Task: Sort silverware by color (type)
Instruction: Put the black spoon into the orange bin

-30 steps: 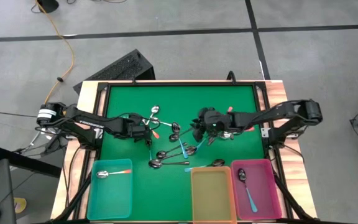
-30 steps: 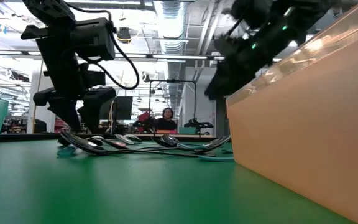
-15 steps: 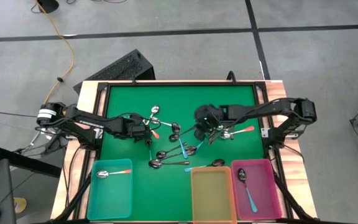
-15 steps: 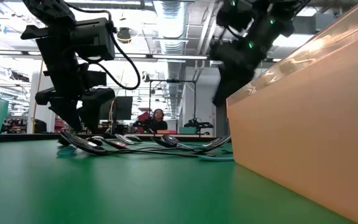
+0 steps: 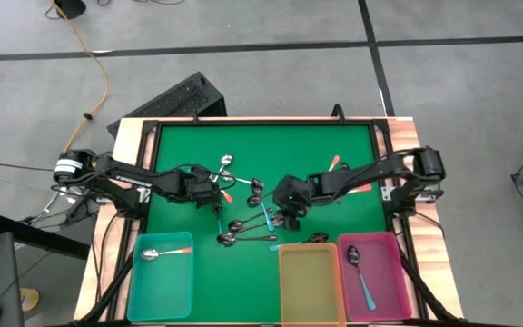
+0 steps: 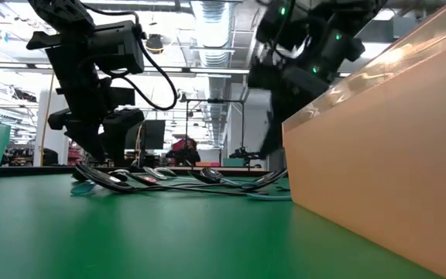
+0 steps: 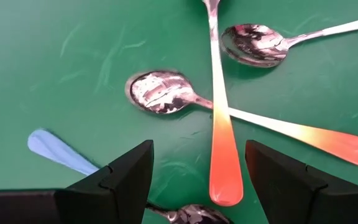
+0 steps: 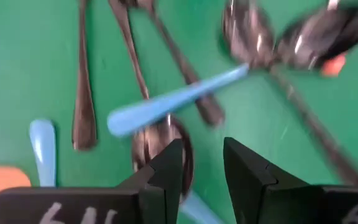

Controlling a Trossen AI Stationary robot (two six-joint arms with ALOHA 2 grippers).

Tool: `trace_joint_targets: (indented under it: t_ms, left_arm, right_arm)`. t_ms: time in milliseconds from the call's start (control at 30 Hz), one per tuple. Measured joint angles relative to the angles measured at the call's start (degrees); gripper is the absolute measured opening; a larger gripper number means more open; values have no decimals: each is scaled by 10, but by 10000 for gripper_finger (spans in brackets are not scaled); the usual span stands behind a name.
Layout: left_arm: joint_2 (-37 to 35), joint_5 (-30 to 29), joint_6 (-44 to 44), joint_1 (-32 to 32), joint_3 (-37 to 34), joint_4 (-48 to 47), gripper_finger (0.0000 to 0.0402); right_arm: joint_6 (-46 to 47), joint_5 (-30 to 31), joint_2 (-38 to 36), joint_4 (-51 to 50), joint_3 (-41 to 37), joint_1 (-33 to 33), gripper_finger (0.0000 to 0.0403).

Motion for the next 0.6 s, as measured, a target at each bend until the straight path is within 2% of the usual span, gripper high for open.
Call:
trace_joint_targets:
  t_ms: [300,600]
  left_arm:
    - [0,0,5,0,0,2,238]
    - [0,-1,10,0,0,3,238]
  right_arm:
    - [74,-93,44,5,1,-19,127]
    - [78,-105,56,6,1,-19,121]
